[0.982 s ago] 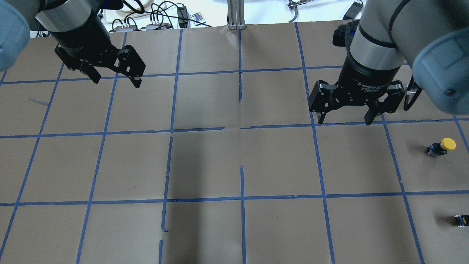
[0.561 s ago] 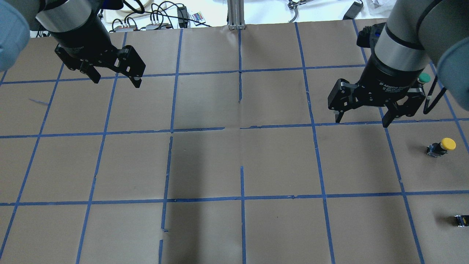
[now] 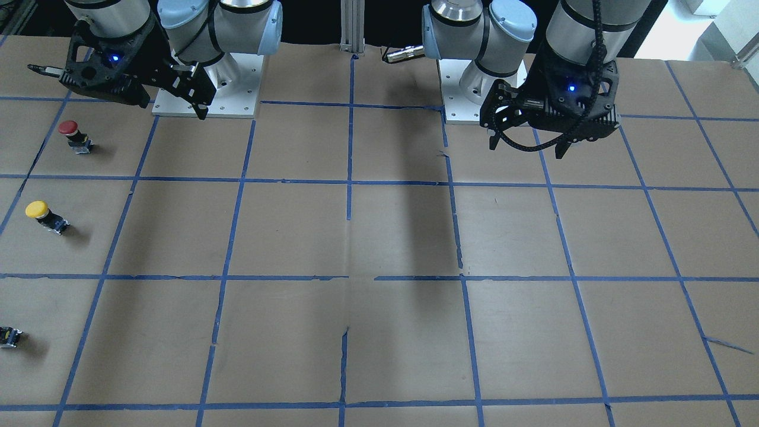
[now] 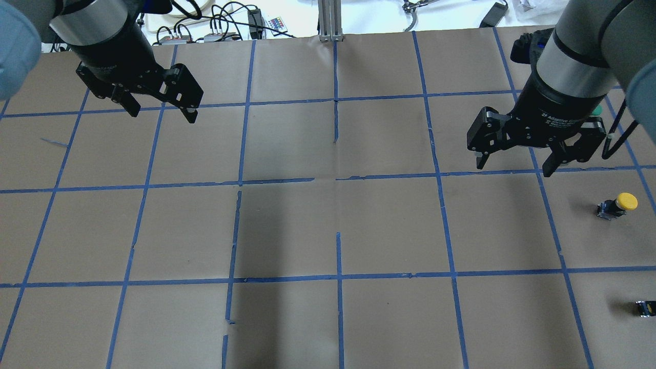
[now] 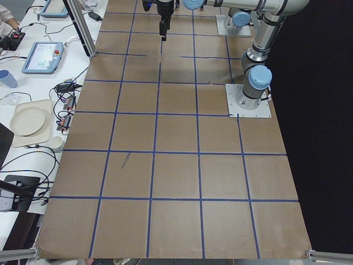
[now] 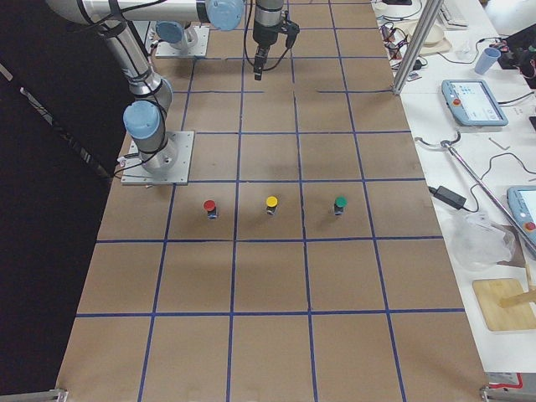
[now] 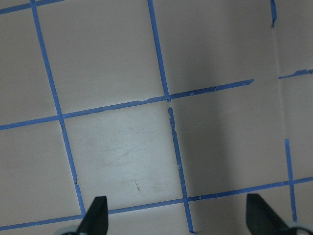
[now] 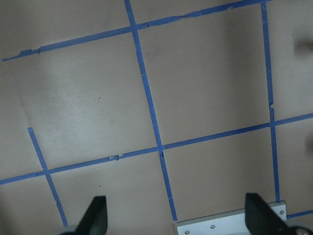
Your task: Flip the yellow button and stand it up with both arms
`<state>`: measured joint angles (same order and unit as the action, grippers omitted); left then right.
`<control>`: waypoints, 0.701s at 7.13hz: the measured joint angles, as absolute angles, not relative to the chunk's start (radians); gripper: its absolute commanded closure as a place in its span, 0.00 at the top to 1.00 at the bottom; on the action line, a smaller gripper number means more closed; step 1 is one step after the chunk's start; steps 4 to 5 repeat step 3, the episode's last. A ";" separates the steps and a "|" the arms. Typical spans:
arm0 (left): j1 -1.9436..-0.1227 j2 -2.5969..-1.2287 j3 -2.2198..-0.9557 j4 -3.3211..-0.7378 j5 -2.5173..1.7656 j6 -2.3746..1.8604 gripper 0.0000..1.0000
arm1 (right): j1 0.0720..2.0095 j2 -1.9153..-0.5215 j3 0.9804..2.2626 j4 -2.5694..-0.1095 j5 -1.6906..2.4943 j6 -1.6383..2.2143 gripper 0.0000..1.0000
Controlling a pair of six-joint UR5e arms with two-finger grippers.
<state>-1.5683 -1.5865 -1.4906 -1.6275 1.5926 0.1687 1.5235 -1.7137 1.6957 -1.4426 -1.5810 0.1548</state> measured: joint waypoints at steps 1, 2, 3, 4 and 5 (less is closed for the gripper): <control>-1.569 -1.587 -1.491 -1.628 1.592 0.169 1.00 | 1.524 -1.716 1.696 -1.446 -1.580 0.154 1.00; -1.569 -1.587 -1.491 -1.628 1.592 0.169 1.00 | 1.525 -1.719 1.696 -1.448 -1.578 0.152 1.00; -1.569 -1.587 -1.491 -1.628 1.592 0.169 1.00 | 1.524 -1.720 1.696 -1.451 -1.575 0.151 1.00; -1.569 -1.587 -1.491 -1.628 1.592 0.169 1.00 | 1.524 -1.720 1.696 -1.451 -1.575 0.151 1.00; -1.569 -1.587 -1.491 -1.628 1.592 0.169 1.00 | 1.524 -1.720 1.696 -1.451 -1.575 0.151 1.00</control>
